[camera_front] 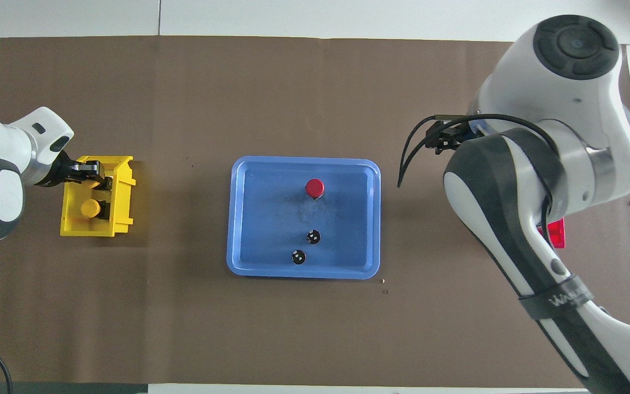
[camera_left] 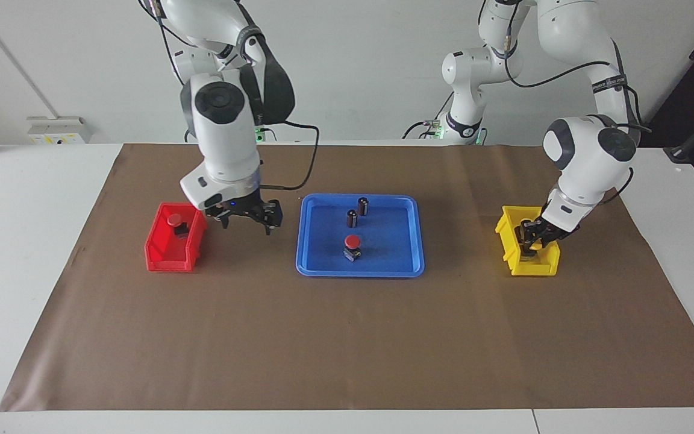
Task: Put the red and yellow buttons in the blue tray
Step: 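Place the yellow button in the tray while the right gripper returns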
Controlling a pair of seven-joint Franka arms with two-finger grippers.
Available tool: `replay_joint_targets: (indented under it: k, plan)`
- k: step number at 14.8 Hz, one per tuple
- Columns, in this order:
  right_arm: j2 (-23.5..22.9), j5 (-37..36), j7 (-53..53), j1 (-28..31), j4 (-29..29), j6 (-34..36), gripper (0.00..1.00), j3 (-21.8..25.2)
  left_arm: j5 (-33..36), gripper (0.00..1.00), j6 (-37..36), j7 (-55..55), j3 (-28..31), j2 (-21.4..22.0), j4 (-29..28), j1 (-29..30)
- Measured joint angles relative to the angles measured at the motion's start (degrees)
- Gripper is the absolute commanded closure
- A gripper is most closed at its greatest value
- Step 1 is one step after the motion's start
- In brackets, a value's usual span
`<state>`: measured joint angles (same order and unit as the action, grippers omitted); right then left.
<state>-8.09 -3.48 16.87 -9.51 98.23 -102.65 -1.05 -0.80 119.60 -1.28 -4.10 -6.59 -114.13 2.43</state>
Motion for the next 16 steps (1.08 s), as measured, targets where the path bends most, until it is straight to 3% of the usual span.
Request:
replay_joint_targets:
  k: [2, 4, 9, 14, 15, 16]
  plan:
    - [4.5, 1.2, -8.9, 5.4, 7.3, -3.0, 0.03, -0.1, 0.0, 0.99, -10.1, 2.2, -0.1, 0.4, 8.3, -1.2]
    - [7.2, 1.6, -16.8, 10.4, 13.3, -7.0, 0.06, -0.1, 0.0, 0.99, -12.9, 12.9, -0.4, 1.1, 12.4, -6.9]
    - [10.4, 3.5, -25.3, 16.2, 25.1, -17.1, 0.19, -0.1, 0.0, 0.99, 2.1, 42.5, -1.2, -2.2, 5.7, -27.4]
    - [11.5, 4.0, -27.4, 17.0, 29.5, -20.6, 0.22, -0.1, 0.0, 0.98, 8.0, 51.5, -1.1, -8.0, 5.9, -33.1]
    - [11.5, 4.1, -27.9, 17.1, 30.5, -21.8, 0.22, -0.1, 0.0, 0.87, 8.5, 52.6, -1.1, -8.8, 6.2, -33.4]
    - [11.5, 4.1, -28.5, 17.4, 31.4, -22.8, 0.23, -0.1, 0.0, 0.64, 8.9, 53.5, -1.0, -9.7, 6.8, -33.7]
